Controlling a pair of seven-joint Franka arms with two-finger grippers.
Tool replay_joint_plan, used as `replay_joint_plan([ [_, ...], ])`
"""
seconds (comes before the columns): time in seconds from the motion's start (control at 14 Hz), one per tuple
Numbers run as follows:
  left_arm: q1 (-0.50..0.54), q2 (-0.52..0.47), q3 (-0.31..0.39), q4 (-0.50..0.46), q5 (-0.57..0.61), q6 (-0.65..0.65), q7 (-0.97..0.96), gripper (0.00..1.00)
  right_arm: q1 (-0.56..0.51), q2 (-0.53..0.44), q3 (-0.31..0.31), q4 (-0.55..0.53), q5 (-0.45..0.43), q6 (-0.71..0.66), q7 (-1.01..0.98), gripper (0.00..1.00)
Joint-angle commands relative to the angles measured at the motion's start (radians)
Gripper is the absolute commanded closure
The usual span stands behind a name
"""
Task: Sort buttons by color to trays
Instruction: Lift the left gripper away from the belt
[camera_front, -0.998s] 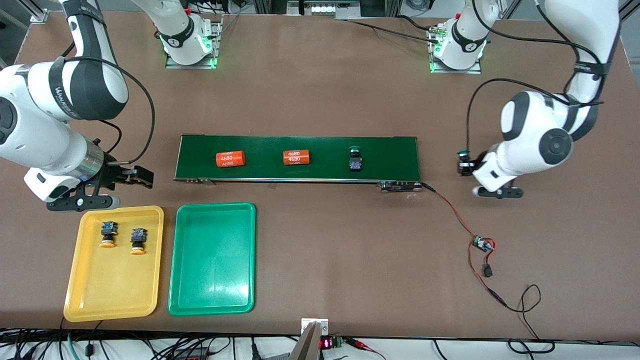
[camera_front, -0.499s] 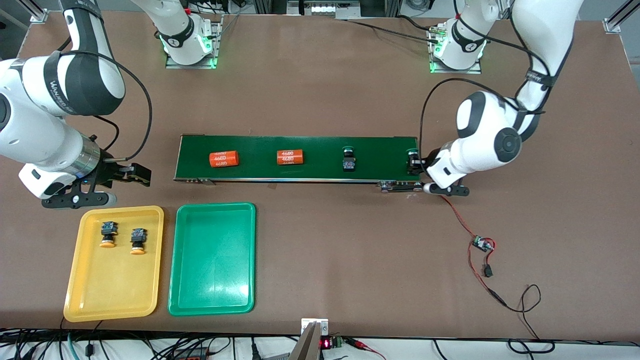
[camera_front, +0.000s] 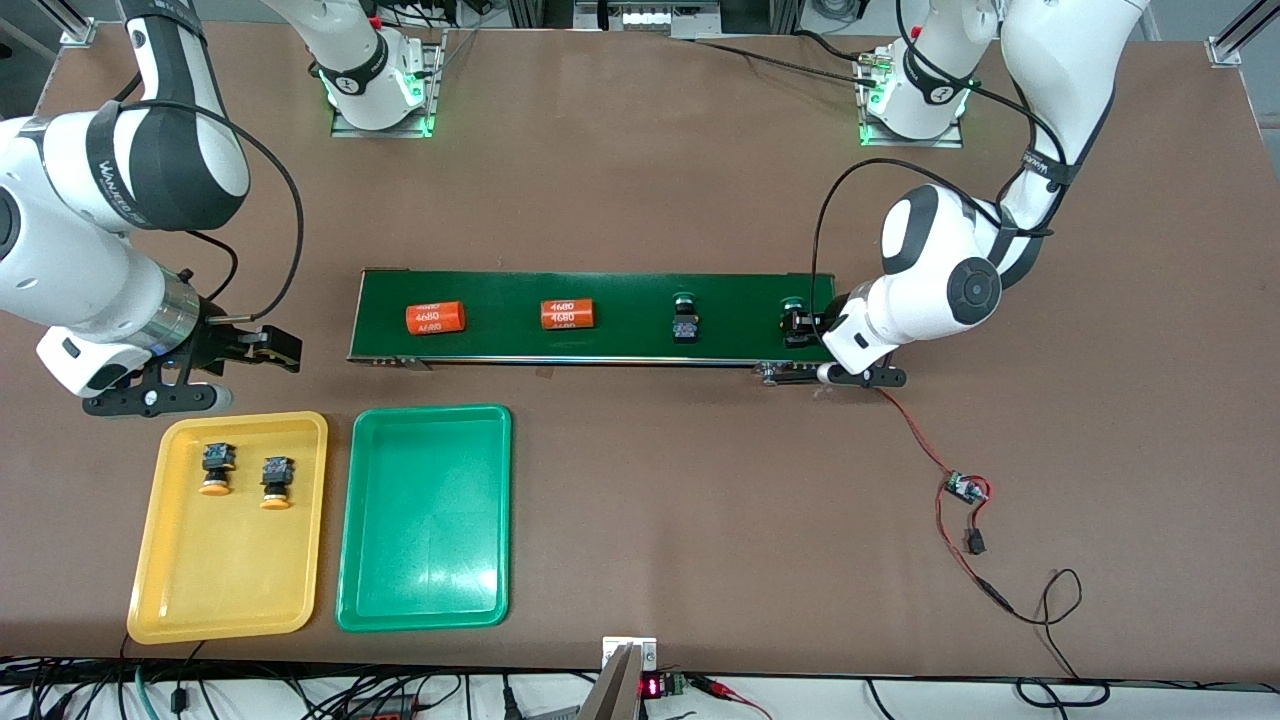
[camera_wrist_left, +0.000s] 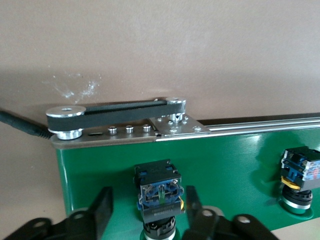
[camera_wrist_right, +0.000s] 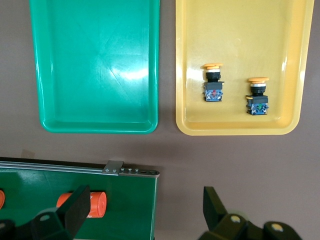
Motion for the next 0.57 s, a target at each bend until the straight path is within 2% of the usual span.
replay_joint_plan([
  [0.0, 0.012, -0.12, 0.018, 0.01, -0.007, -0.128, -0.008, 0.0, -0.008, -0.019, 0.003, -0.013, 0.015, -0.017, 0.008, 0.0],
  [0.07, 0.012, -0.159, 0.059, 0.024, 0.0, -0.188, -0.006, 0.0, -0.008, -0.019, 0.003, -0.013, 0.015, -0.017, 0.008, 0.0],
  [0.14, 0.012, -0.182, 0.105, 0.027, 0.067, -0.243, -0.005, 0.0, -0.008, -0.019, 0.003, -0.013, 0.015, -0.017, 0.008, 0.0],
  [0.21, 0.013, -0.2, 0.122, 0.027, 0.188, -0.28, -0.003, 0.0, -0.008, -0.017, 0.003, -0.012, 0.015, -0.017, 0.008, 0.0],
  [0.36, 0.015, -0.255, 0.125, 0.024, 0.375, -0.367, -0.003, 0.0, -0.008, -0.014, 0.003, -0.012, 0.015, -0.013, 0.008, 0.0],
  [0.5, 0.015, -0.315, 0.133, 0.027, 0.484, -0.429, 0.003, 0.0, -0.008, -0.013, 0.003, -0.013, 0.015, -0.012, 0.008, 0.0],
])
